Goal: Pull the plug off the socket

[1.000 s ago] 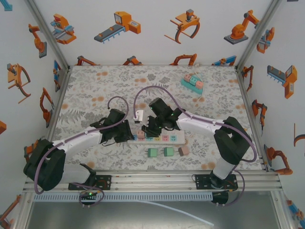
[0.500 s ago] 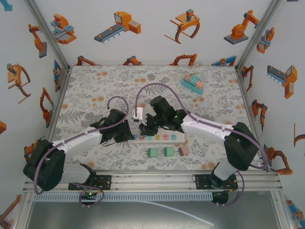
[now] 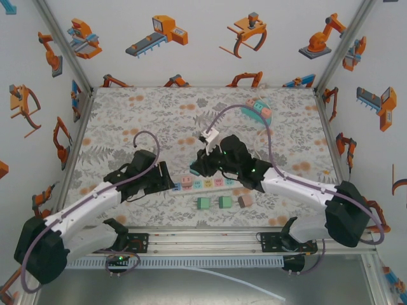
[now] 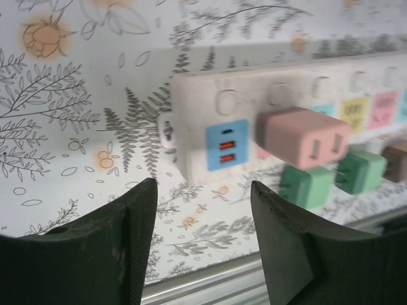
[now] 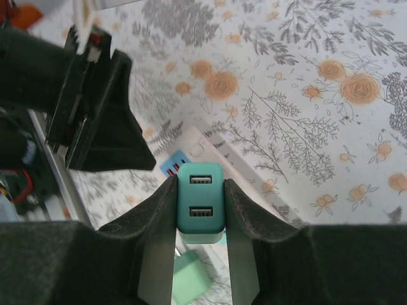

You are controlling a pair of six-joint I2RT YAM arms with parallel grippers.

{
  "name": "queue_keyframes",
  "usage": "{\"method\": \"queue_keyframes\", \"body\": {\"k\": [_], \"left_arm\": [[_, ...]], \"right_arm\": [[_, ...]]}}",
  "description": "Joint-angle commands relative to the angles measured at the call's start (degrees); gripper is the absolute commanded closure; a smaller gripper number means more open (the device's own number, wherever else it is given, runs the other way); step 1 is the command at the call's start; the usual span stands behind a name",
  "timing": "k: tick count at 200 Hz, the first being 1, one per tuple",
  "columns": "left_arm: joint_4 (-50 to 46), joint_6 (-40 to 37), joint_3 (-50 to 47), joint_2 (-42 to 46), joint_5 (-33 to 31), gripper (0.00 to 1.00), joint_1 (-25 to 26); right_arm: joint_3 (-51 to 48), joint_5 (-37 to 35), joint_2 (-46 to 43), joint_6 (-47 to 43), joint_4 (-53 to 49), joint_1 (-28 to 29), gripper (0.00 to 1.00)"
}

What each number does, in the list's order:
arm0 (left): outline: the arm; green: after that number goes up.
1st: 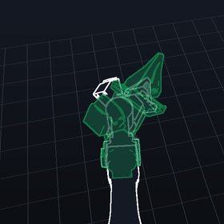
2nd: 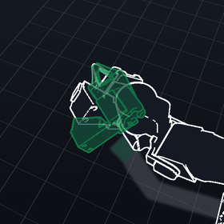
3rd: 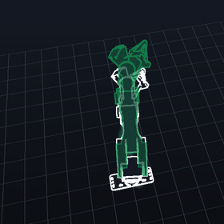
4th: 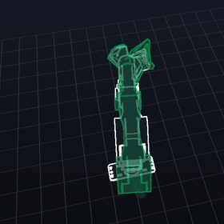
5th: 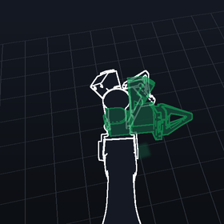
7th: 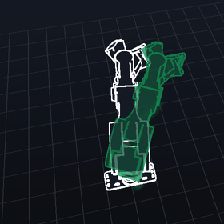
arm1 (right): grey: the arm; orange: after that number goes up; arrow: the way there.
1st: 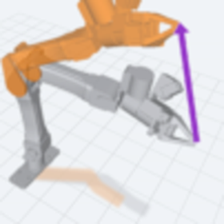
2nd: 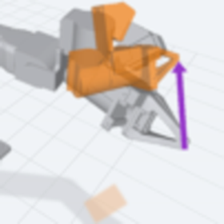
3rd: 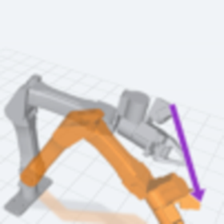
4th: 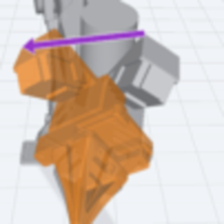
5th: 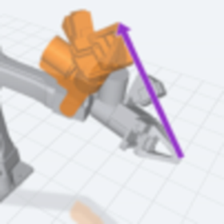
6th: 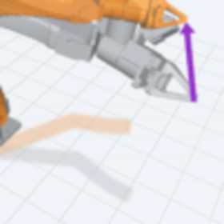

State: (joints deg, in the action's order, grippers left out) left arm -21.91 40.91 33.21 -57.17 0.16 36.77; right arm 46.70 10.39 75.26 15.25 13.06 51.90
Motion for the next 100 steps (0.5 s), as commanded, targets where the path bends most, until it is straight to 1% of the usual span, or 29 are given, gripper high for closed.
{"method": "queue_keyframes", "body": {"k": [1, 20, 40, 57, 84, 100], "left_arm": [[-1.1, -4.5, -0.4, 6.4, 4.5, 0.37, 0.6], [-1.0, -7.0, -0.3, 13.0, 8.7, 0.35, 1.9], [-2.0, -8.9, 1.4, 18.5, 12.8, 0.32, 4.4], [-5.0, -10.0, 3.6, 21.9, 12.3, 0.30, 7.7], [-12.7, -12.7, 7.7, 24.9, 8.9, 0.24, 12.2], [-19.0, -15.1, 10.9, 24.8, 7.5, 0.19, 13.9]], "right_arm": [[-3.3, -10.0, -3.3, 14.3, 7.3, 3.5, 0.97], [-5.9, -17.1, -5.5, 18.8, 7.5, 7.2, 0.97], [-10.8, -25.4, -7.5, 21.8, 13.5, 12.5, 0.97], [-14.0, -32.3, -7.0, 25.4, 17.8, 18.0, 0.98], [-15.1, -41.7, -2.9, 29.1, 19.8, 25.4, 0.98], [-15.0, -44.7, 0.7, 30.0, 22.4, 28.3, 0.98]]}}
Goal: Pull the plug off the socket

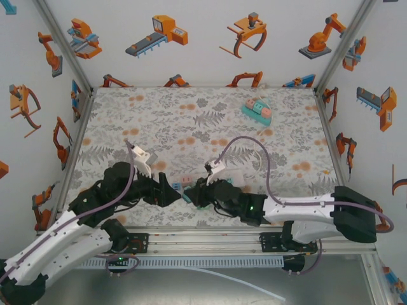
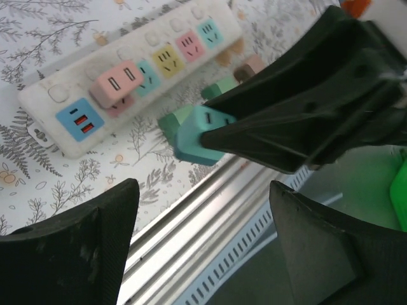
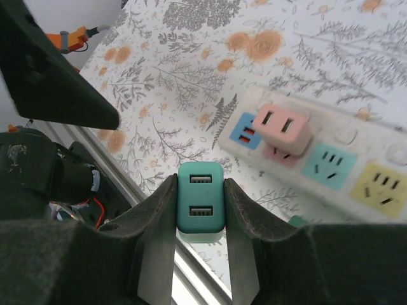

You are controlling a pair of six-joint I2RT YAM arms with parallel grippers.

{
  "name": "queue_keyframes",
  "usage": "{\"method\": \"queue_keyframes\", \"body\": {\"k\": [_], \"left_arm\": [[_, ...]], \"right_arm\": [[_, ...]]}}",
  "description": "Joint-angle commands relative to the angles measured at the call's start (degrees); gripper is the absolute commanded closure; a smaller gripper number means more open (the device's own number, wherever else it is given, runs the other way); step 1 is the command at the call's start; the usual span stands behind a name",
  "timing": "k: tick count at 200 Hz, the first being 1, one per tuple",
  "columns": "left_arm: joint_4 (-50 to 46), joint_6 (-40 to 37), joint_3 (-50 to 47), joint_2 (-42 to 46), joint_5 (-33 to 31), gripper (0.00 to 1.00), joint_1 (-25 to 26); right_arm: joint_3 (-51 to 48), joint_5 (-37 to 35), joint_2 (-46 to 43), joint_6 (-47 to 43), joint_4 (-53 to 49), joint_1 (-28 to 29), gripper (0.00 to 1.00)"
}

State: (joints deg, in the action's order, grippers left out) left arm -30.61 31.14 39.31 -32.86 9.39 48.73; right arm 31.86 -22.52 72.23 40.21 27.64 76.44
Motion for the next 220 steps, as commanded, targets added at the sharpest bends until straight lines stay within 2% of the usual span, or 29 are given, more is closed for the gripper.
{"method": "queue_keyframes", "body": {"k": [1, 25, 44, 71, 111, 137, 189, 220], "left_arm": [[-10.7, -5.5, 5.0, 0.4, -1.8, 0.19, 2.0], [-19.1, -6.9, 9.1, -0.7, -7.2, 0.12, 3.6], [-19.5, -6.5, 9.8, -0.8, -8.7, 0.07, 3.9], [-22.0, -3.7, 10.5, -1.5, -14.7, 0.00, 3.9], [-21.8, -1.4, 8.7, -0.1, -16.3, 0.03, 3.9], [-20.7, -0.7, 7.7, 0.5, -16.6, 0.03, 3.9], [-19.8, -1.0, 8.1, -1.8, -16.6, 0.03, 3.9], [-18.8, -0.3, 7.5, -2.7, -16.5, 0.03, 3.9]], "right_arm": [[-0.2, -11.8, 3.9, 5.1, 8.0, 3.9, 0.98], [1.1, -14.0, 10.5, 6.9, 11.4, 5.8, 0.97], [2.6, -14.3, 15.8, 7.5, 14.9, 6.4, 0.97], [3.0, -16.6, 21.5, 8.1, 20.2, 6.7, 0.96], [2.1, -18.0, 26.9, 9.2, 25.6, 6.7, 0.93], [1.3, -18.3, 29.1, 8.4, 29.3, 6.7, 0.83], [-1.9, -21.7, 30.3, 12.7, 32.4, 6.7, 0.65], [-3.2, -22.4, 30.4, 13.8, 33.6, 6.7, 0.58]]}}
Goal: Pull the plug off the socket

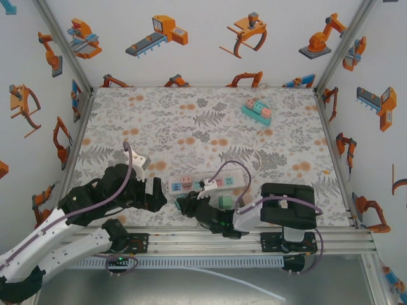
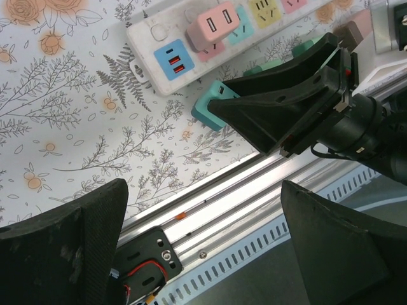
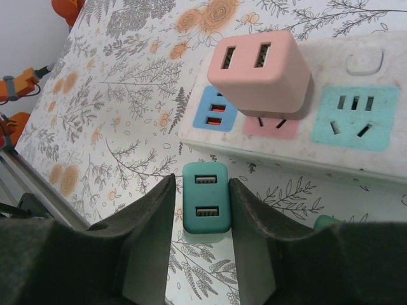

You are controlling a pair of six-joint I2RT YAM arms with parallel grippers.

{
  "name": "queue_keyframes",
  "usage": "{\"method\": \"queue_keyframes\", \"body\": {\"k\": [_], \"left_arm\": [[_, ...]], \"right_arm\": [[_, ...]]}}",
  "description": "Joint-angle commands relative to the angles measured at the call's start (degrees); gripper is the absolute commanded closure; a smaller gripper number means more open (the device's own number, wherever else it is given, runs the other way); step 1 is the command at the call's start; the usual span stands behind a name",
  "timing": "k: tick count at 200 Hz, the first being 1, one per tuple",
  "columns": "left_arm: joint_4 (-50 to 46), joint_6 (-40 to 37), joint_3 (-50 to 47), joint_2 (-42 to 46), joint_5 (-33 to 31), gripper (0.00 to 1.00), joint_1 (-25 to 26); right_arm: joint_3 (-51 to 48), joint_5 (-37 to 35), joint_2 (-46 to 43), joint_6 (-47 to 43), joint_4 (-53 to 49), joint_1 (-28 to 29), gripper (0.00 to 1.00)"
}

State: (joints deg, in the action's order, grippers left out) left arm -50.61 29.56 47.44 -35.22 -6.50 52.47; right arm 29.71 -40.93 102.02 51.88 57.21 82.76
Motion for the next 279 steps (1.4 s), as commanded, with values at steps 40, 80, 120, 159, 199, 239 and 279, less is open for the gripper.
{"method": "queue_keyframes", "body": {"k": [40, 80, 120, 159, 199, 239, 279], "left_arm": [[1.2, 1.5, -0.5, -0.5, -1.5, 0.03, 0.2], [1.1, 1.8, 0.0, -1.1, -2.6, 0.03, 0.2], [1.9, 1.8, 0.3, -2.5, -3.3, 0.03, 0.2], [2.8, 2.4, 0.3, -4.0, -4.7, 0.03, 0.1], [4.7, 5.1, -1.9, -4.0, -6.9, 0.03, -2.4], [8.1, 6.6, -5.9, -2.4, -1.7, 0.03, -10.4], [12.4, 6.8, -9.7, -2.9, 4.3, 0.03, -17.2]], "right_arm": [[-1.9, -4.2, 0.0, 2.2, 4.2, 0.4, 0.53], [-3.6, -4.5, -2.1, 2.4, 4.3, 0.4, 0.53], [-5.6, -5.3, -4.8, 2.0, 4.3, 0.4, 0.53], [-7.6, -6.4, -9.1, -1.4, 4.2, 0.4, 0.53], [-9.7, -8.1, -16.7, -17.7, 4.2, 0.4, 0.50], [-12.4, -1.9, -25.4, -42.8, 4.2, -2.2, 0.56], [-11.3, 13.6, -36.8, -51.9, -11.9, -12.5, 0.45]]}}
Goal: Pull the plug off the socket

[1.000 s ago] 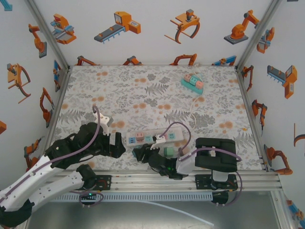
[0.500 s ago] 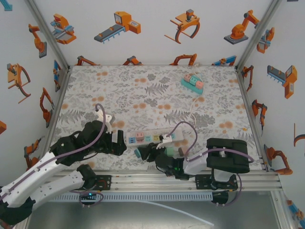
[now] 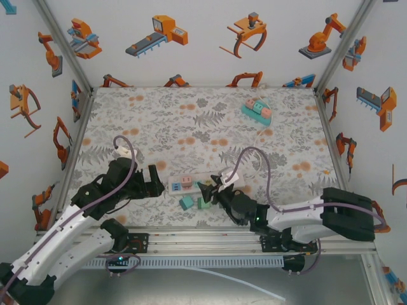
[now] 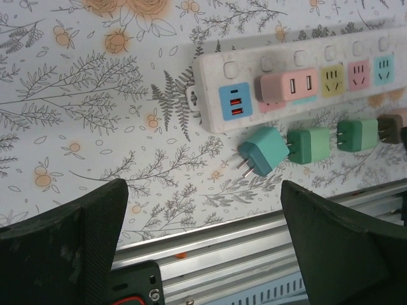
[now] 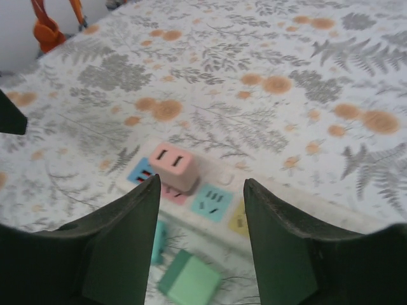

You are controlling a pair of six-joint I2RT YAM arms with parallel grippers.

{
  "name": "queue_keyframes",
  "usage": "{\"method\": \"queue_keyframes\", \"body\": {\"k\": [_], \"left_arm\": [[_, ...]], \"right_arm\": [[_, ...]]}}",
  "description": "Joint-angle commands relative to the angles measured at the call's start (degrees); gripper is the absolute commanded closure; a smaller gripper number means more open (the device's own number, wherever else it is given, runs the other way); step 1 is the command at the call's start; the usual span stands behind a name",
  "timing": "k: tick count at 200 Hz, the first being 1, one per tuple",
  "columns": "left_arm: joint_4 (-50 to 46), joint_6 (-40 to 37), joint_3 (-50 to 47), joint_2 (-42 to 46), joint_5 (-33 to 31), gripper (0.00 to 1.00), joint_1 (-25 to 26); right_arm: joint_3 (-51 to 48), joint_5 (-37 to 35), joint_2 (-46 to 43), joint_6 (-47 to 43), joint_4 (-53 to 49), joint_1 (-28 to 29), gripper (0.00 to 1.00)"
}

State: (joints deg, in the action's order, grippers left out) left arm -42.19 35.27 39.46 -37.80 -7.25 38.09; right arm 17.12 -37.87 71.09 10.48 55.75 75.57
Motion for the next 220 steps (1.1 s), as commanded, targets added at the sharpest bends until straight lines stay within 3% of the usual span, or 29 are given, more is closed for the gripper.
{"method": "queue_keyframes", "body": {"k": [1, 29, 53, 99, 147, 220], "left_arm": [[4.2, 1.1, -1.8, -0.3, 5.1, 0.03, -2.9], [7.8, 0.9, -4.2, -3.2, 9.3, 0.03, -6.8], [12.1, 1.3, -6.5, -6.7, 13.6, 0.01, -10.3], [20.3, 1.4, -8.3, -14.8, 21.1, 0.12, -14.0], [26.0, 1.7, -9.4, -20.4, 23.2, 0.23, -14.6], [29.5, 2.2, -9.4, -26.7, 24.8, 0.32, -14.6]], "right_arm": [[1.5, 11.2, -6.1, -10.5, -11.0, -5.6, 0.44], [5.4, 24.4, -11.1, -15.7, -24.9, -14.5, 0.42], [11.4, 38.8, -9.8, -21.5, -37.1, -21.4, 0.41], [25.0, 60.7, 1.0, -37.5, -53.6, -23.4, 0.41], [37.7, 67.7, 14.4, -45.2, -60.7, -23.3, 0.42], [43.8, 71.0, 25.5, -46.9, -59.6, -23.2, 0.50]]}}
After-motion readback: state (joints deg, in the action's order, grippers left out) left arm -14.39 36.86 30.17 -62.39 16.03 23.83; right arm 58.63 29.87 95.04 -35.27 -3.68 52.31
